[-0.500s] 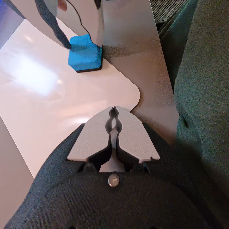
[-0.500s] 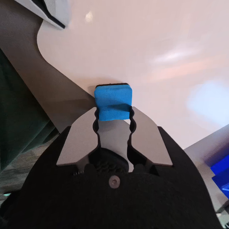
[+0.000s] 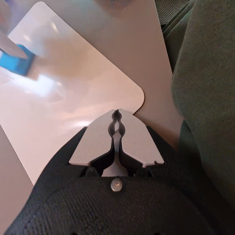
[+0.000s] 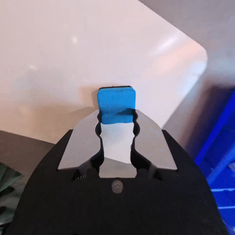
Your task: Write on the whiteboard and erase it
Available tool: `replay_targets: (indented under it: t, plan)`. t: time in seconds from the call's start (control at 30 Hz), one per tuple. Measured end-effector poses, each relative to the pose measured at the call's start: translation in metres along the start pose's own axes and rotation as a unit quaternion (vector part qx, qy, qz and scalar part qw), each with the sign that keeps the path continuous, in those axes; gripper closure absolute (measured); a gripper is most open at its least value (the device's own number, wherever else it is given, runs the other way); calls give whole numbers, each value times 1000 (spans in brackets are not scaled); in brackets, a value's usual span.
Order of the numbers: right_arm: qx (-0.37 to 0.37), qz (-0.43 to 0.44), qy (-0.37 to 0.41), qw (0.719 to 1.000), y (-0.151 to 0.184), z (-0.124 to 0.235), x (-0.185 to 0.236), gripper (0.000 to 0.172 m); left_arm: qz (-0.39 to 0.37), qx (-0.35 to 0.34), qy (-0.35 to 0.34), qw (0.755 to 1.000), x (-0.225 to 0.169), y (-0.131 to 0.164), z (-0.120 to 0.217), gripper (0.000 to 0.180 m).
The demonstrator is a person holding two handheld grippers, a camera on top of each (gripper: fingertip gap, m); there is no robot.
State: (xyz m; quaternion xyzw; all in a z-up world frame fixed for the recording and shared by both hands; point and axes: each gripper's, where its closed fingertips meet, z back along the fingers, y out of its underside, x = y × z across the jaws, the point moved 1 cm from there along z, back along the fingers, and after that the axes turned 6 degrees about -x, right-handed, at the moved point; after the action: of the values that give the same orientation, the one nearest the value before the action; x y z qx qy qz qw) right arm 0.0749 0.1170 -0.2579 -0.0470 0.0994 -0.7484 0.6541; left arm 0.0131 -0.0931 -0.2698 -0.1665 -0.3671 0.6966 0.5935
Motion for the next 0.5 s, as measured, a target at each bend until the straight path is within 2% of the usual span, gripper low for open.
replay_targets:
  t: [0.13,0.2,0.23,0.3,0.37,0.43,0.5]
  plan:
    - [-35,157,-55,985,-45,-1,128,124,-3,2,-4,1000,0,0,0,180]
    - [-49,196,-78,976,-59,-2,164,124,-9,5,-9,1000,0,0,0,180]
    - [-42,208,-75,974,-60,-2,166,123,-11,6,-11,1000,0,0,0,180]
    - [-33,190,-63,979,-55,-3,147,123,-12,8,-14,1000,0,0,0,180]
    - [-12,120,-14,993,-33,-1,91,124,-13,9,-17,1000,0,1,1,180]
    - [10,33,46,998,8,5,23,124,-13,9,-17,1000,0,1,1,180]
    - [20,-57,77,995,55,12,-26,124,-13,9,-14,1000,1,1,1,180]
